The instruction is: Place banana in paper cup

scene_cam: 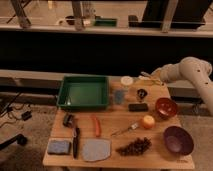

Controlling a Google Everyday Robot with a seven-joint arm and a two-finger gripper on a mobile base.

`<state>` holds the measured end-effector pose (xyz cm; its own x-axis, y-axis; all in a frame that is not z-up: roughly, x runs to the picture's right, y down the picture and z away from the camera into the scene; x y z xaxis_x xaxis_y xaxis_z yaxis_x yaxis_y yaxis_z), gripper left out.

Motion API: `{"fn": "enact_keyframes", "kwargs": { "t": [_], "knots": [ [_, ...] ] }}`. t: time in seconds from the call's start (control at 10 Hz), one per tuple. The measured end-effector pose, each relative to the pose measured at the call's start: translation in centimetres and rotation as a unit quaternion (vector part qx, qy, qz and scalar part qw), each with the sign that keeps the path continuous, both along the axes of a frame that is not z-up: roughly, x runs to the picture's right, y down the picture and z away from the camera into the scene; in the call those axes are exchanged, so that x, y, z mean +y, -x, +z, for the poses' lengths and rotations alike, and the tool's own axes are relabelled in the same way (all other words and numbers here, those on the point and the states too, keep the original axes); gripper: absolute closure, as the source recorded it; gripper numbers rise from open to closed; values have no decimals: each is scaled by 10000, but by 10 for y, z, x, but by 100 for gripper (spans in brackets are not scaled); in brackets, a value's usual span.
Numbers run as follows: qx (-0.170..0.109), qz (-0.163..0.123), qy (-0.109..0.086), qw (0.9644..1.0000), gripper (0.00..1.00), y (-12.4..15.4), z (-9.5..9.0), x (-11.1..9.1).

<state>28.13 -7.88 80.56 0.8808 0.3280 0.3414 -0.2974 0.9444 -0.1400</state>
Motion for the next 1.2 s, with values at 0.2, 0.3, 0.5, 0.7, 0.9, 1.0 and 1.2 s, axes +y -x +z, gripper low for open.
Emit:
{"fn": "enact_keyframes", "kwargs": {
  "t": [0.2, 0.3, 0.5, 0.7, 0.9, 1.0, 1.2],
  "knots": [
    [-145, -78, -97, 9998, 100, 12, -1, -5],
    [-220, -117, -137, 9996, 100, 19, 1, -7],
    [-321, -193, -166, 9992, 100, 32, 7, -11],
    [-400, -263, -160, 9987, 100, 42, 15, -14],
    [-468, -327, -155, 9982, 100, 52, 25, -17],
    [-509, -359, -157, 9979, 100, 59, 29, -19],
    [-553, -383, -161, 9976, 100, 66, 35, -20]
  ]
}}
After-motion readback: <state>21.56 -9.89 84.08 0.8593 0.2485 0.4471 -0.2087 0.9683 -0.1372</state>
